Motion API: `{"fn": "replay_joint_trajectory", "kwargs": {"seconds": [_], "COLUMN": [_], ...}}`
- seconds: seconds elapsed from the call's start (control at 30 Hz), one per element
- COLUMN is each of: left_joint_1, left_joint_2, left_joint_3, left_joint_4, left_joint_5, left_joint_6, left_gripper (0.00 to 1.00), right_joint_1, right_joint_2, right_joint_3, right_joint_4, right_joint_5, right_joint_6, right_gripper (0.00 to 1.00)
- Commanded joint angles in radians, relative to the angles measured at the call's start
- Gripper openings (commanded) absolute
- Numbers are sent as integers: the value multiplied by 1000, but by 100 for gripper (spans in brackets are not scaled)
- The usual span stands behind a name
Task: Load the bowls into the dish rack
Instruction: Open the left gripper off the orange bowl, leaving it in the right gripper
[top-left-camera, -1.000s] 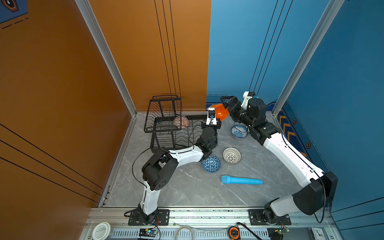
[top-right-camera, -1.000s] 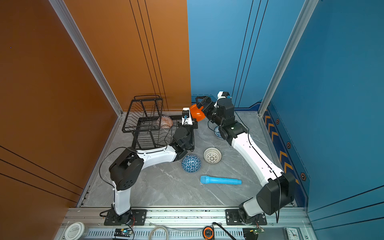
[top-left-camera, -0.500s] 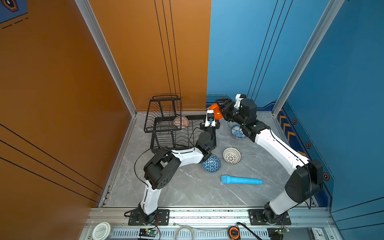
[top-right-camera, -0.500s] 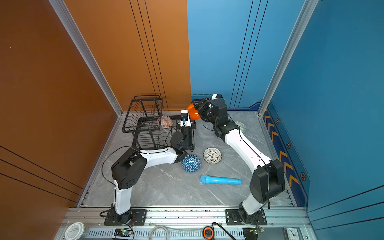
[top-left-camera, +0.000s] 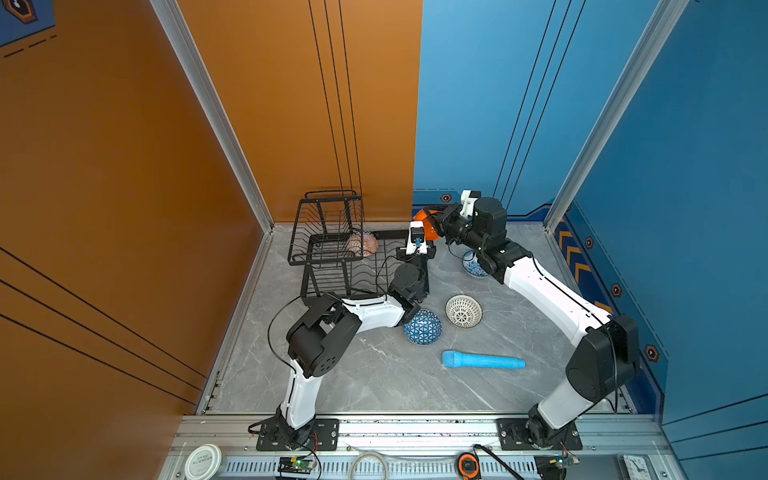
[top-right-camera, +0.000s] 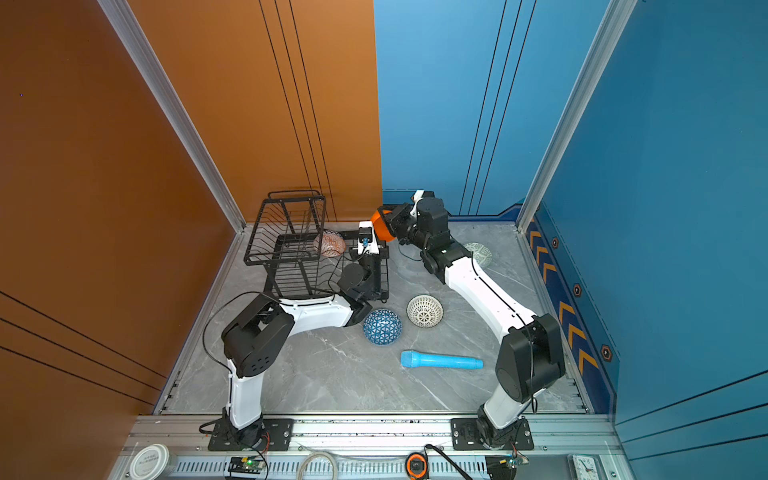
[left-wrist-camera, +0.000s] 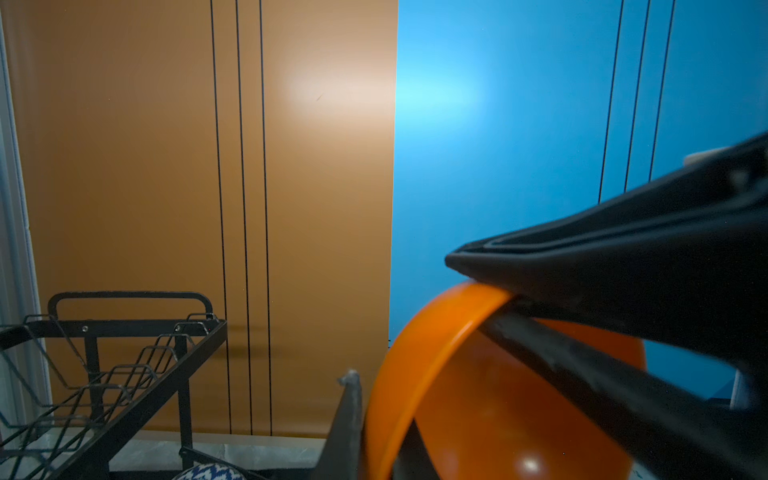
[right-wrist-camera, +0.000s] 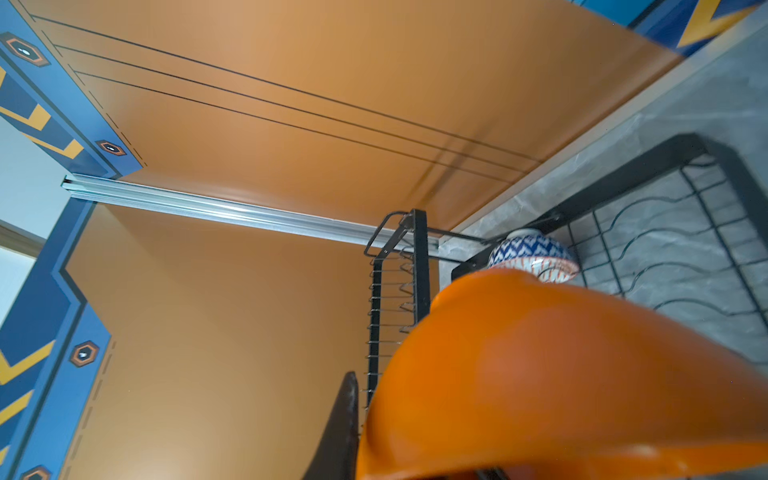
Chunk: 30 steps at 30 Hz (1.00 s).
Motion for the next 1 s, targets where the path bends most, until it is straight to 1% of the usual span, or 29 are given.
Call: {"fn": "replay_joint_trajectory", "kwargs": {"seconds": [0.0,0.1,0.17,0.23,0.4,0.5,0.7,0.73,0.77,0.9,0.97], "left_joint_1": [-6,-4,-4,-1,4,4,-1,-3,-5,-10,-9], "left_joint_2": [-26,-38,-49,-60,-93,-119,-193,-206,-224,-285,-324], "left_joint_3": [-20,-34,-45,-57,-83,-101,-141,-150,-166,-210,-249], "left_joint_4": [62,52,39,30,-15,-39,-143,-155,-162,-205,-280], "left_joint_5": [17,21,21,14,11,19,28,26,21,4,-2], "left_joint_6": [22,19,9,-3,-38,-50,-73,-77,-84,-103,-112], "left_gripper": [0,8,18,23,45,55,82,88,98,98,98], "right_joint_1": [-34,-35,-32,-31,-30,-30,-31,-33,-34,-45,-51], "right_joint_2": [20,24,26,28,30,28,17,17,16,18,22], "right_joint_3": [23,16,15,13,11,6,-34,-39,-51,-84,-98], "right_joint_4": [62,81,84,93,107,116,187,201,228,307,332], "right_joint_5": [56,52,49,45,37,38,38,39,36,26,23], "right_joint_6": [-65,-57,-57,-59,-68,-77,-82,-82,-83,-72,-68], "right_gripper": [0,0,0,0,0,0,0,0,0,0,0]}}
